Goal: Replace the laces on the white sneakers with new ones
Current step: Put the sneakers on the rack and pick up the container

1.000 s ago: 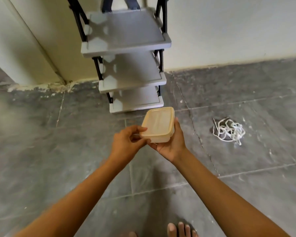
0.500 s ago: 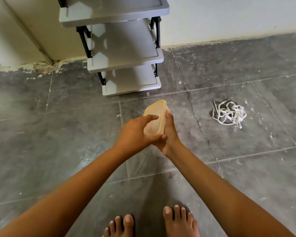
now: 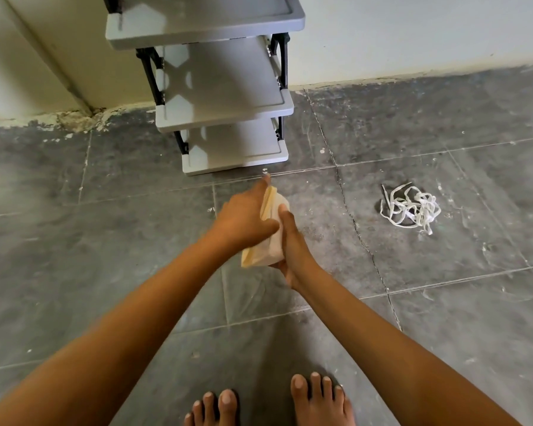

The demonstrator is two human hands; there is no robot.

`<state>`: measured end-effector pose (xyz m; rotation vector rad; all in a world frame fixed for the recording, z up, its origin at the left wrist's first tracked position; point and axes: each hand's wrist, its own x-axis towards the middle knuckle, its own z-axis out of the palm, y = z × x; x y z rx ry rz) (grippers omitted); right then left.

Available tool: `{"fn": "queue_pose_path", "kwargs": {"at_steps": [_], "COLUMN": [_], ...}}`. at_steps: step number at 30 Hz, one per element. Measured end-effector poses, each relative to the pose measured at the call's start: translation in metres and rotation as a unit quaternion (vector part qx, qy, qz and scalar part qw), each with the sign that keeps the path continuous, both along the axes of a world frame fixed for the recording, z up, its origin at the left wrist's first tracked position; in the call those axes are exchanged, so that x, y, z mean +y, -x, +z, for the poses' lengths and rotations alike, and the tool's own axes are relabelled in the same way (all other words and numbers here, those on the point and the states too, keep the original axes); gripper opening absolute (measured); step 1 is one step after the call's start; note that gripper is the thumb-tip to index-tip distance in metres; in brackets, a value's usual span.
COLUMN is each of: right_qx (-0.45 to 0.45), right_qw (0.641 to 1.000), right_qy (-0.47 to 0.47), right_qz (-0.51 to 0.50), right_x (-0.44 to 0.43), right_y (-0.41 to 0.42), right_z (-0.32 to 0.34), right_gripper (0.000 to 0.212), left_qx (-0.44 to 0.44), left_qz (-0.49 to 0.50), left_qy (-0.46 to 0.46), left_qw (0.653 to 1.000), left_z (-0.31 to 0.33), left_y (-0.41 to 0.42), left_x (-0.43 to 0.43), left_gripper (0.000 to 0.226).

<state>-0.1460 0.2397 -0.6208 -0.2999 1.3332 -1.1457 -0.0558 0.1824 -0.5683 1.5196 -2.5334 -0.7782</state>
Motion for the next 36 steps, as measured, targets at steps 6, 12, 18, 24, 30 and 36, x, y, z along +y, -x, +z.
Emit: {"fn": "queue_pose_path", "kwargs": {"at_steps": [6,12,18,24,30,36], "right_qx": [0.047,-0.022,-0.076,-0.089,-0.109,-0.133], "right_qw": [0.999,0.998,0.996,0.994,0.990,0.977], "right_qy": [-0.013,-0.002,0.038,0.016,0.016,0.020], "right_qz": [0.009,-0.067,-0.042,-0.054,-0.091,-0.163], "right_x": [0.006,0.010,0.009,0.019,0.015,0.037], "right_y": [-0.004,0.008,0.016,0.031,0.053,0.106], "right_z": [-0.010,-0.017,-0.020,-0.041,-0.043,-0.039], "right_gripper": [0.042,0.044,0.046,0.049,0.053,0.042], "left_qx": [0.020,0.183,0.233,0.256,0.065,-0.013], "left_qz": [0.000,0.142,0.201,0.322,0.264,-0.063], "left_qy": [-0.031,-0.051,-0.141,-0.206,-0.130,-0.060], "left_qw": [0.999,0.971,0.941,0.888,0.953,0.996], "left_z": [-0.005,-0.005,-0.026,-0.075,-0.090,-0.056], "left_y": [-0.001,-0.015,-0.036,-0.041,-0.029,0.063], "left_x": [-0.016,-0.029,-0.031,-0.032,-0.032,-0.045], "left_gripper": [0.058,0.032,0.031,0.029,0.050,0.044]}}
